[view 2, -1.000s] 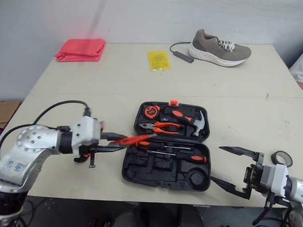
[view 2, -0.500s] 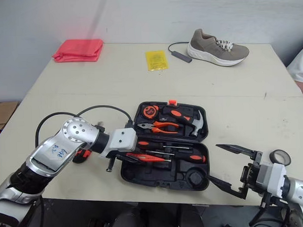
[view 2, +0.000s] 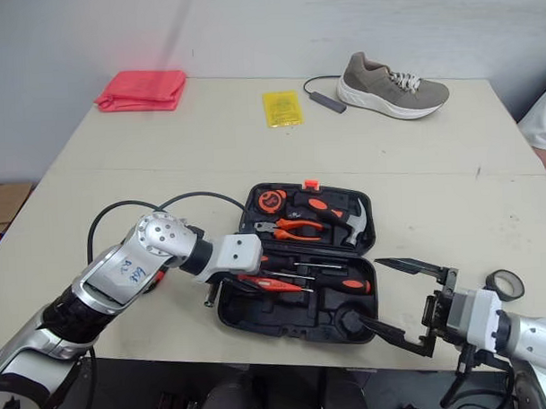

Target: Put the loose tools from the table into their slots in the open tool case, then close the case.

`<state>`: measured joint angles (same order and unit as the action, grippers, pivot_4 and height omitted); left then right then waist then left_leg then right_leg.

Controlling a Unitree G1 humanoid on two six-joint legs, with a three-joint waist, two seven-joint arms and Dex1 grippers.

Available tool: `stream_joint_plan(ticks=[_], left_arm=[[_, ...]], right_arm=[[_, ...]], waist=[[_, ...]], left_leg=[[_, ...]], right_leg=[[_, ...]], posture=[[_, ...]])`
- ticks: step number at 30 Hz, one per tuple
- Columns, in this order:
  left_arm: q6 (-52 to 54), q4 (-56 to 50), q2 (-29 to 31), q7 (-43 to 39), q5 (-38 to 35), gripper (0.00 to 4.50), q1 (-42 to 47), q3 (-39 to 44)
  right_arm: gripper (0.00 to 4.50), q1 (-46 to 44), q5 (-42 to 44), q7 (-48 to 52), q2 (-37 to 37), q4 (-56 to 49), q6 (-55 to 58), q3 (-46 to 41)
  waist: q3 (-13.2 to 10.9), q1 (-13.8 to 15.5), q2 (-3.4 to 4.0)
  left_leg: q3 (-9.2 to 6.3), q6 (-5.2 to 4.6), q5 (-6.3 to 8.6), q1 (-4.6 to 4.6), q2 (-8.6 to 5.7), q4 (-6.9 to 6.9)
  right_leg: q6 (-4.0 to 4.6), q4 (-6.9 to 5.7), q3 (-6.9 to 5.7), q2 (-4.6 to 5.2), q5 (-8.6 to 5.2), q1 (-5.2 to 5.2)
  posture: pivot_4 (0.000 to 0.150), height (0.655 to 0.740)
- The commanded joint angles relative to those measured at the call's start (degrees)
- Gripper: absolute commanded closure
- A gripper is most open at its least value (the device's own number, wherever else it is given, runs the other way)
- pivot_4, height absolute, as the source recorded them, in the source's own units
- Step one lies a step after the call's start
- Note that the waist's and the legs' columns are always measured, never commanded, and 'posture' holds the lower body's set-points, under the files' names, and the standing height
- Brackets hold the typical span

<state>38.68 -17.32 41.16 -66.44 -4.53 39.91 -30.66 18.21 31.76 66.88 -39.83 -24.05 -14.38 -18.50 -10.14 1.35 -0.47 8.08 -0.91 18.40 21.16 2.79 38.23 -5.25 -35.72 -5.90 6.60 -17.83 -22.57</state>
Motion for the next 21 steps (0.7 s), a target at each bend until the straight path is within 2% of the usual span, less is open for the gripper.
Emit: stream_joint_plan(ticks=[1,15,21], left_arm=[[1.52,-0.45,0.41,-0.68,1.99,4.19,1.20,-1.89],[1.29,1.43,1.53,-0.46,7.59,4.19,3.04,-5.74],[-0.10,1.72,0.69,-0.14,6.95,4.19,2.60,-4.34]], right_arm=[[0.00,-0.30,0.00,-1.23,-0.70,-2.73,0.77,-0.34],[0.00,-0.94,-1.00,-4.02,-0.63,-5.65,3.78,0.28],[0.00,-1.08,-1.15,-4.28,-0.71,-5.86,4.23,0.10]], waist=[[0.00,0.00,0.00],[0.01,-0.05,-0.01],[0.01,0.01,-0.01]], left_leg=[[0.00,0.00,0.00,0.00,-0.01,0.01],[0.01,-0.01,0.00,-0.02,0.00,0.05],[0.01,-0.02,-0.01,-0.02,-0.01,0.08]], right_leg=[[0.00,0.00,0.00,0.01,0.00,0.00],[0.00,-0.07,0.01,-0.02,0.00,0.01],[0.00,-0.10,0.01,0.00,0.00,0.01]], posture=[[0.150,0.7400],[0.150,0.7400],[0.150,0.7400]])
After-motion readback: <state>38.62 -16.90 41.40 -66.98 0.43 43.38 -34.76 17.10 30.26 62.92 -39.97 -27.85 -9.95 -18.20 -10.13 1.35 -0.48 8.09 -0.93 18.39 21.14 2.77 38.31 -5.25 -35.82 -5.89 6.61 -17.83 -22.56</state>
